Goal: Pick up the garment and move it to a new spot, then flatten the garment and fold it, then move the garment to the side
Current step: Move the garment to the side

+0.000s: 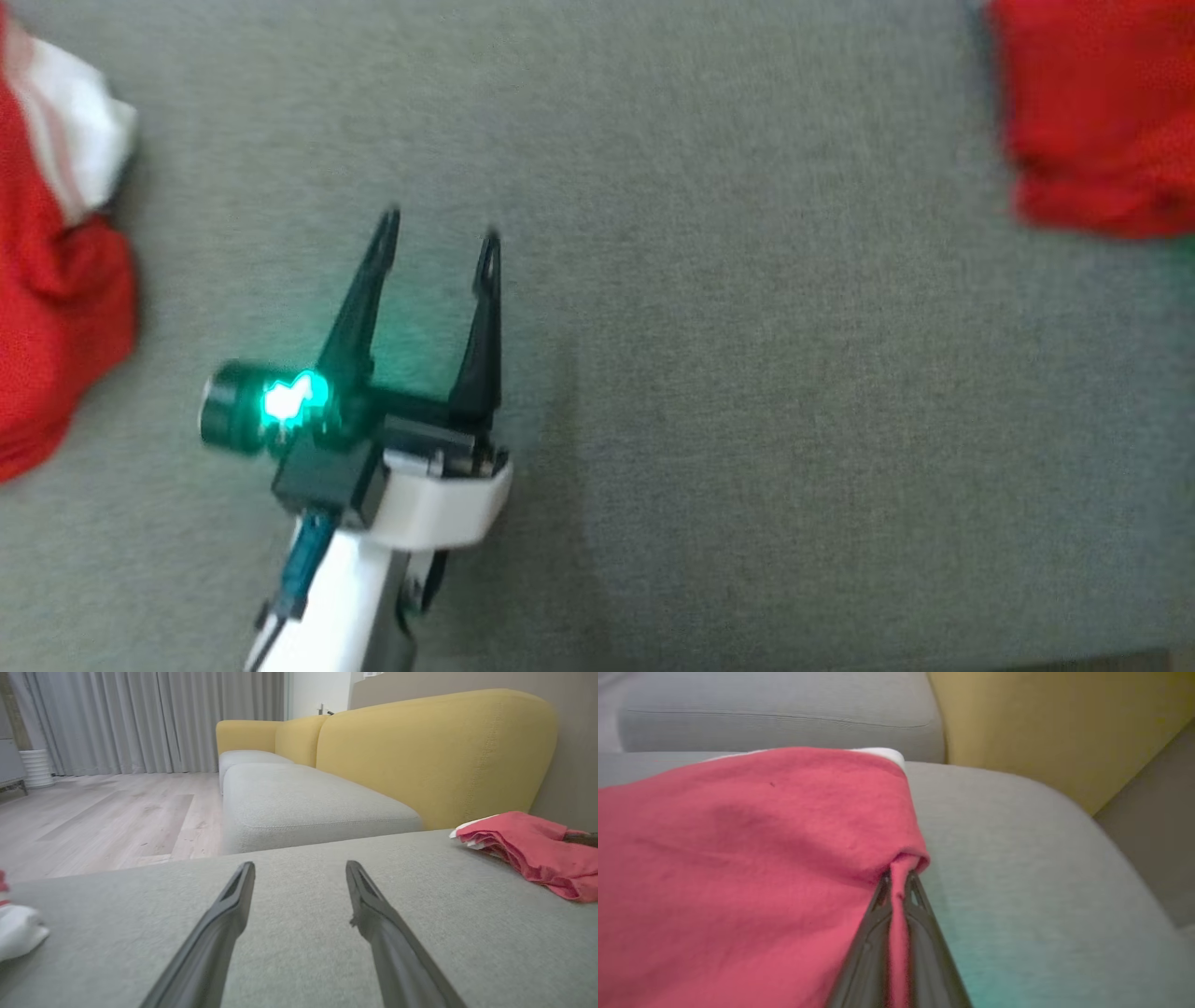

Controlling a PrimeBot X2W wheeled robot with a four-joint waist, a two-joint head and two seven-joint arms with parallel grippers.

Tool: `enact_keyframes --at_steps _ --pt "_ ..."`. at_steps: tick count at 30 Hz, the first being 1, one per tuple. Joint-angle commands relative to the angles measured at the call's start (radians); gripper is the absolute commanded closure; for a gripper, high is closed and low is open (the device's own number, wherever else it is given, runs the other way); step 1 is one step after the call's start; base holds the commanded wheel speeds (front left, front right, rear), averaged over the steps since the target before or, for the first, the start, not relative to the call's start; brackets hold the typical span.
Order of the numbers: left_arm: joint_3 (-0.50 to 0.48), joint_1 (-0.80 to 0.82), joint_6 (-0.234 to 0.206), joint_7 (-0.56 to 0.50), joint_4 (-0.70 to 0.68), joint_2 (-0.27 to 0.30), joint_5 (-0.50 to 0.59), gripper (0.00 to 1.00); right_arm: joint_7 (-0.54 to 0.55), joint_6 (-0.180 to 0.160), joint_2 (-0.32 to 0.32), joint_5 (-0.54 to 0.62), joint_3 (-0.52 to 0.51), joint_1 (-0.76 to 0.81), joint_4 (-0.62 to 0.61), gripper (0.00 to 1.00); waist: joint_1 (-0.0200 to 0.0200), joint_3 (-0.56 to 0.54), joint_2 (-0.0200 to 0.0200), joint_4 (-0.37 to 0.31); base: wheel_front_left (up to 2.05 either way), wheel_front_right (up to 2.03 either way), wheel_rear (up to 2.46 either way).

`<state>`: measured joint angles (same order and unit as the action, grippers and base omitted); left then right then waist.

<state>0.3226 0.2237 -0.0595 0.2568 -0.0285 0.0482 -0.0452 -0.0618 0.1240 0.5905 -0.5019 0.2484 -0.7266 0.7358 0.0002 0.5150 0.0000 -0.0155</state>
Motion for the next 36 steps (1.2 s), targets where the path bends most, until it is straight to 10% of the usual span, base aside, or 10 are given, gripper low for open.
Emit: enact_keyframes --at_steps 1,7,9,14,19,30,36 --pt "-0.022 0.026 0.006 0.005 -0.032 0.003 0.011 0.0 0.002 0.007 0.06 0.01 -0.008 -0.008 -0.026 1.0 -0.0002 0.081 0.0 -0.041 0.0 0.0 0.0" --pt "0.004 0.12 0.035 0.005 -0.033 0.003 0.032 0.0 0.023 0.007 0.233 0.071 -0.105 -0.043 -0.046 0.92 -0.0002 0.178 0.0 -0.043 0.0 0.0 0.0" --pt "0.015 0.144 0.039 0.005 -0.033 0.005 0.047 0.0 0.025 0.007 0.265 0.116 -0.152 -0.045 -0.063 0.0 -0.0002 0.194 0.0 -0.04 0.0 0.0 0.0" --pt "0.043 0.163 0.028 0.005 -0.028 0.004 0.039 0.0 -0.001 0.007 0.221 0.293 -0.298 -0.01 -0.139 0.0 -0.0002 0.167 0.0 -0.022 0.0 0.0 0.0" --pt "0.047 0.131 -0.004 0.005 0.0 0.003 0.021 0.0 -0.044 0.007 0.016 0.381 -0.355 0.064 -0.218 0.0 -0.0002 0.062 0.0 -0.001 0.0 0.0 0.0" --pt "-0.049 -0.071 -0.089 0.005 0.106 0.002 -0.07 0.0 -0.198 0.007 -0.377 0.355 -0.075 0.311 -0.21 0.0 -0.0002 -0.321 0.0 0.041 0.0 0.0 0.0" --pt "-0.121 -0.179 -0.058 0.005 0.138 0.002 -0.082 0.0 -0.2 0.007 -0.47 0.323 -0.004 0.488 -0.355 0.0 -0.0002 -0.475 0.0 0.031 0.0 0.0 0.0"
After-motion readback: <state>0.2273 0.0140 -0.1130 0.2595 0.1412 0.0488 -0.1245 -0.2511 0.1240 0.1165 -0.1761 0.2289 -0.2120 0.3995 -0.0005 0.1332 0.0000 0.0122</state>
